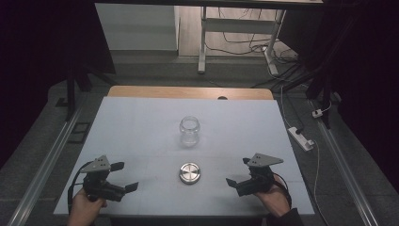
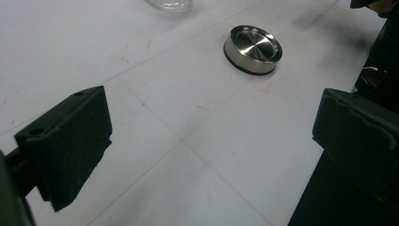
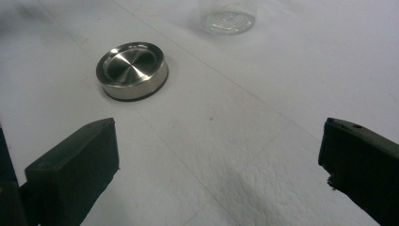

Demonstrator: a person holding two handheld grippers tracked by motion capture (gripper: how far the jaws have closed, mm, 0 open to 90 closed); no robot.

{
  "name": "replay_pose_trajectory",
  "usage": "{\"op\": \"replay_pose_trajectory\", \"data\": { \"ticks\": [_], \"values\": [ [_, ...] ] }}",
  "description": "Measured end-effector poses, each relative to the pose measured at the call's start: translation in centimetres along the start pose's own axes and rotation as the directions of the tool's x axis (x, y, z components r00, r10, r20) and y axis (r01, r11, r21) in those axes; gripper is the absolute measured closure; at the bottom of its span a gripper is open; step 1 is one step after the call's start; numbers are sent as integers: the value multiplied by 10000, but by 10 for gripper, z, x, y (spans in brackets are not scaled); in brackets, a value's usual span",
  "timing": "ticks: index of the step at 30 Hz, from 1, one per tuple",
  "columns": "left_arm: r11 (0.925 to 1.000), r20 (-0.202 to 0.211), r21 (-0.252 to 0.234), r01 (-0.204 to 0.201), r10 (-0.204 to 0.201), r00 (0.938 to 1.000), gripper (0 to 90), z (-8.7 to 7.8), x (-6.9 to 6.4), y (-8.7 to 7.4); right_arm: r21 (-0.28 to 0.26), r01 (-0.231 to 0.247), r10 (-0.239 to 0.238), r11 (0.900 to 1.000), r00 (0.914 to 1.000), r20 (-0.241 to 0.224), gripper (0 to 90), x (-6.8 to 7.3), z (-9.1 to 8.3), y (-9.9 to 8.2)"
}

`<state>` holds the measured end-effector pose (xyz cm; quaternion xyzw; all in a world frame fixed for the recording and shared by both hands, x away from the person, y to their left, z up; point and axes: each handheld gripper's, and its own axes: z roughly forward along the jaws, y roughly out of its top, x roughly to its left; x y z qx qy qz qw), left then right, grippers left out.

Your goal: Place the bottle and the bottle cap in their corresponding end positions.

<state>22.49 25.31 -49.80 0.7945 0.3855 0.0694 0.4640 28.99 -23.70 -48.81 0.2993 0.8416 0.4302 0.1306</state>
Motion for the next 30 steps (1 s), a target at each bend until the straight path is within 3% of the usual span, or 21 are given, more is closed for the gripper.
{"op": "replay_pose_trajectory", "data": {
  "ticks": [18, 30],
  "values": [
    [9984, -870, 230, 508, -486, 9950, 0, -22, 2, -29, -173, -726, 736, 9972, 9953, 633, 0, -12, -28, -24],
    [9955, -1210, 265, 915, -877, 9888, 0, -35, 3, -46, -103, -1457, 1460, 9893, 9840, 1025, 0, -19, -47, -42]
  ]
}}
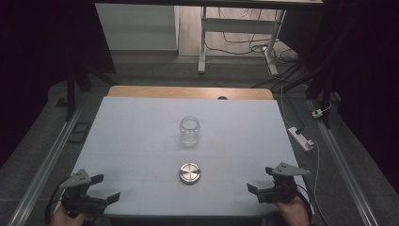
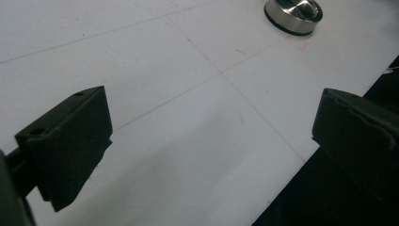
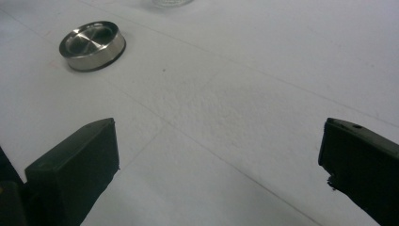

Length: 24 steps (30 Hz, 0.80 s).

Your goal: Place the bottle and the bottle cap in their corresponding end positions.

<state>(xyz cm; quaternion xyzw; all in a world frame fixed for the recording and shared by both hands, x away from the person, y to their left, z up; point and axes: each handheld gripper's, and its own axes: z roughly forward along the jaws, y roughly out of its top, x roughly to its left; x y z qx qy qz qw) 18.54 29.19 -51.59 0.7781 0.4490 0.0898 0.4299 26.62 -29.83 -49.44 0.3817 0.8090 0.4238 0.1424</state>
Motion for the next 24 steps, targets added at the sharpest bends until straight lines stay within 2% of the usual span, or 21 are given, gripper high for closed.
{"op": "replay_pose_trajectory", "data": {
  "ticks": [8, 24],
  "values": [
    [9998, -121, 130, 168, -166, 9998, 0, -3, 2, -9, 175, -210, 207, 9996, 9996, 186, 0, -2, -6, -6],
    [9976, -696, 661, 211, -165, 9974, 0, -5, -1, -16, 485, -147, 129, 9987, 9992, 380, 0, 0, -12, -10]
  ]
}}
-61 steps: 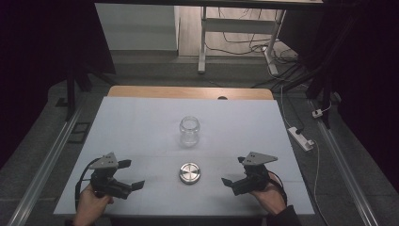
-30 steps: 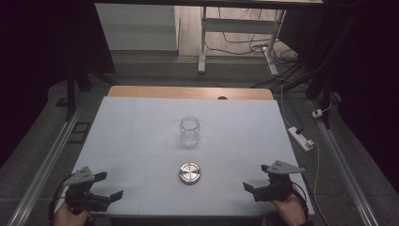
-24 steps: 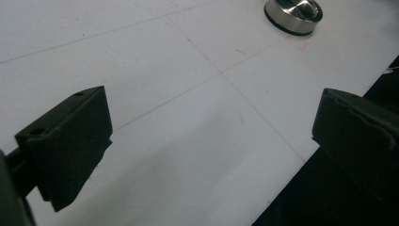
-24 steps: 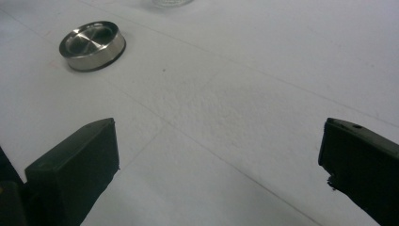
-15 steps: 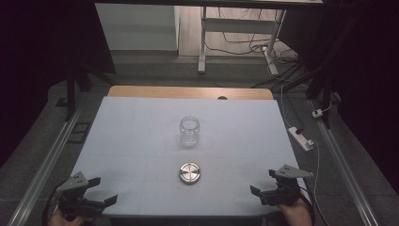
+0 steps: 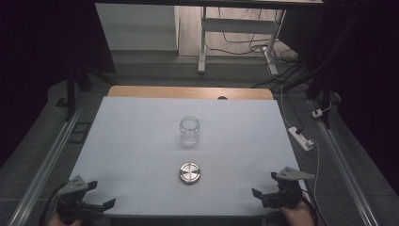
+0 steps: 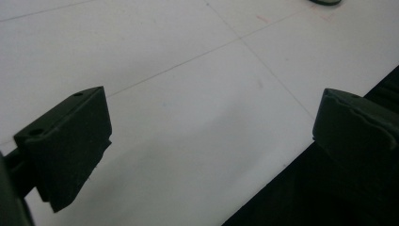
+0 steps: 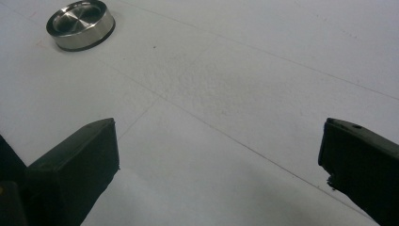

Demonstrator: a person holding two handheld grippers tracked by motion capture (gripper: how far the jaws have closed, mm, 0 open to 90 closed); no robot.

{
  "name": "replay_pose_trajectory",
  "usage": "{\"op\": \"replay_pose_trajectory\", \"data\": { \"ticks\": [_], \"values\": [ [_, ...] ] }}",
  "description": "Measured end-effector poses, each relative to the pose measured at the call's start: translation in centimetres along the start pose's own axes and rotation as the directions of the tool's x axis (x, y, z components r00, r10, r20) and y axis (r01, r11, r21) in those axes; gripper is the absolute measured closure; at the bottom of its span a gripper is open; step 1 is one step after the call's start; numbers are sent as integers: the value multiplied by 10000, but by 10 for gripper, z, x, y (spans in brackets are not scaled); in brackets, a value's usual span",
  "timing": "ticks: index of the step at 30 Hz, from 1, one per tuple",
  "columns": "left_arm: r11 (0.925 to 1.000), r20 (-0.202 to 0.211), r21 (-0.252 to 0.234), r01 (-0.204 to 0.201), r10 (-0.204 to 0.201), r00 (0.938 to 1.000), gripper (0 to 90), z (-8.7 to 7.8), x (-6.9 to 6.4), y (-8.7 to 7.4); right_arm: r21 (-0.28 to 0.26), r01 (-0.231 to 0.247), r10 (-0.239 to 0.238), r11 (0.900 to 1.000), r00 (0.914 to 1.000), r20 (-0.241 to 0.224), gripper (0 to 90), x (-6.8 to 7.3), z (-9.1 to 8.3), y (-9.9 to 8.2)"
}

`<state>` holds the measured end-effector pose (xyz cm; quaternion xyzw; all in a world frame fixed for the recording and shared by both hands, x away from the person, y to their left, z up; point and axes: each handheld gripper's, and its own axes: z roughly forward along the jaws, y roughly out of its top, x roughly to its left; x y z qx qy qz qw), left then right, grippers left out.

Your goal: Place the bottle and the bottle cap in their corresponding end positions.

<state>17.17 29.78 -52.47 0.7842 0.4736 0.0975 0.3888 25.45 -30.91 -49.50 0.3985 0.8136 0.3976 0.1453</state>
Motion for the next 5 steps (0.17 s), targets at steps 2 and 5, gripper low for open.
{"op": "replay_pose_trajectory", "data": {
  "ticks": [2, 5],
  "values": [
    [10000, -14, 45, 53, -53, 10000, 0, 0, 0, 0, 55, -2, 2, 10000, 10000, -18, 0, 0, 0, 0],
    [9997, 35, 117, 191, -192, 9998, 0, 1, 2, 1, 127, 31, -31, 9999, 10000, -9, 0, 0, 1, 0]
  ]
}}
